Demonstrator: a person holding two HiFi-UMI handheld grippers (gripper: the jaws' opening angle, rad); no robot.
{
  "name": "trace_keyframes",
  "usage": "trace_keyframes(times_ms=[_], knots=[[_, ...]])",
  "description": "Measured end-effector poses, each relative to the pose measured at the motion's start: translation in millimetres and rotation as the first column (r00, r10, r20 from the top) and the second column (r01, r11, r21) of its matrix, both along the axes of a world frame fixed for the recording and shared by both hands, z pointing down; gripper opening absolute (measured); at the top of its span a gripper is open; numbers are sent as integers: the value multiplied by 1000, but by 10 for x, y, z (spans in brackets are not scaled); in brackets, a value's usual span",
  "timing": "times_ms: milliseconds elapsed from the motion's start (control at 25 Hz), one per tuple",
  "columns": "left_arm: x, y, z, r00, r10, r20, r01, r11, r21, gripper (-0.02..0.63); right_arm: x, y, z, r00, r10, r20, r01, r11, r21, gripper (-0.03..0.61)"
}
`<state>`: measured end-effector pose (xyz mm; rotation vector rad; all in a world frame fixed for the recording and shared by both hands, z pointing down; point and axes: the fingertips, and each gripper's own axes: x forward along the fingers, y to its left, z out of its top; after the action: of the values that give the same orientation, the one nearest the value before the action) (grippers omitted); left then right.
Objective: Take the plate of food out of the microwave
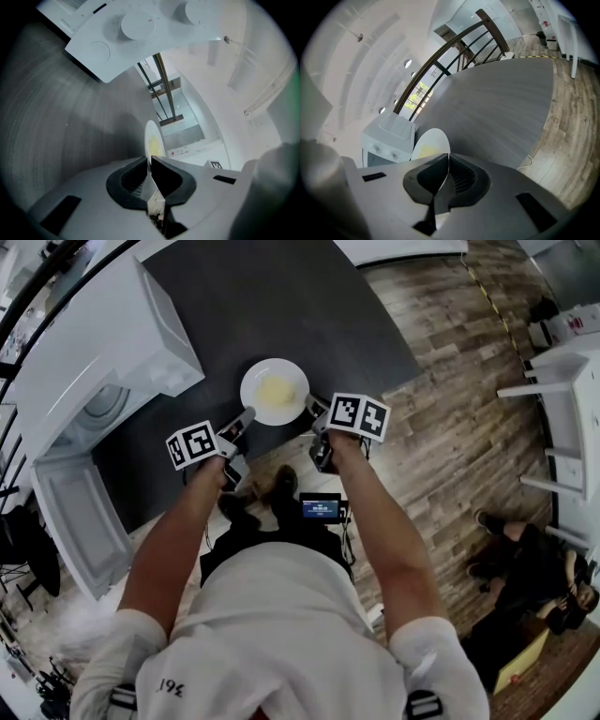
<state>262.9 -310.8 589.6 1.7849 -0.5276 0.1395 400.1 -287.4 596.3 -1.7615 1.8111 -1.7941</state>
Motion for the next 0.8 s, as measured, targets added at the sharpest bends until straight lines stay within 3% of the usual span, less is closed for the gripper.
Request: trace_keyframes(times_ms=[320,800], knots=[[286,-119,136,999,21,29,-19,997,-74,28,266,-102,134,1000,21,-8,-21,1000,-22,9],[391,-80,302,996,65,69,-54,988,-145,29,397,-122,238,997,81,20,-80,996,-36,6]])
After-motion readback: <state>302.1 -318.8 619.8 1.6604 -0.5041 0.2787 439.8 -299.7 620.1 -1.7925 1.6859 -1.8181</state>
